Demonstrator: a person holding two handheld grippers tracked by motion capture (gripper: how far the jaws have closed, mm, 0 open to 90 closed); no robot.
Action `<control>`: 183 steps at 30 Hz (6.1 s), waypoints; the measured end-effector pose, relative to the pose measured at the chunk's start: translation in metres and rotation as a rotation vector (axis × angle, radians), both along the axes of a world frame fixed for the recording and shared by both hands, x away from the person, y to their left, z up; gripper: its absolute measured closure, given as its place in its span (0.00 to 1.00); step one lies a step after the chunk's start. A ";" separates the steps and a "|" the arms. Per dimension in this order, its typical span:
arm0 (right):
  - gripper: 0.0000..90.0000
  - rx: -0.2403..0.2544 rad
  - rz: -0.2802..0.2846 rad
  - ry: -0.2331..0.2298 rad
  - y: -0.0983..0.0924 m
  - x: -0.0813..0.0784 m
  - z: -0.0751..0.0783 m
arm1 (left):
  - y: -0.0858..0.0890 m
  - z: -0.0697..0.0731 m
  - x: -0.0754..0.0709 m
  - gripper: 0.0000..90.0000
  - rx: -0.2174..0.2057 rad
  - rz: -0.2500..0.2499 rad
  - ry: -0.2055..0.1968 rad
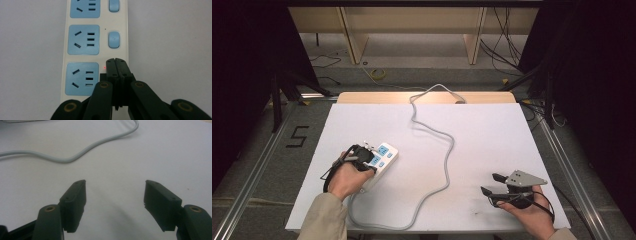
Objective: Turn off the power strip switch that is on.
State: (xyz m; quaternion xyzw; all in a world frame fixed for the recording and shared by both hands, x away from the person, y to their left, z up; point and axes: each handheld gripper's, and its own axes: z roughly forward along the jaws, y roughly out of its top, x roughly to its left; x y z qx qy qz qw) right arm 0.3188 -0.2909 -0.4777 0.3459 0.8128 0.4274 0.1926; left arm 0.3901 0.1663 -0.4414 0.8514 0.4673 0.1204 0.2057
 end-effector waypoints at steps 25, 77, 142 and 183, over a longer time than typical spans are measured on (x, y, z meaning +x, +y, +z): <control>0.39 0.004 0.003 -0.002 0.000 0.000 0.000 | -0.001 -0.002 -0.001 1.00 -0.037 0.008 -0.007; 0.39 0.002 0.000 0.001 0.000 0.000 0.000 | 0.001 -0.001 -0.002 1.00 -0.002 0.003 -0.006; 0.39 0.002 0.000 -0.002 -0.001 0.000 0.000 | 0.012 0.013 -0.010 0.94 -0.081 -0.024 -0.195; 0.39 0.007 0.007 -0.006 -0.001 -0.001 0.001 | 0.038 0.015 -0.020 0.43 -0.190 -0.025 -0.381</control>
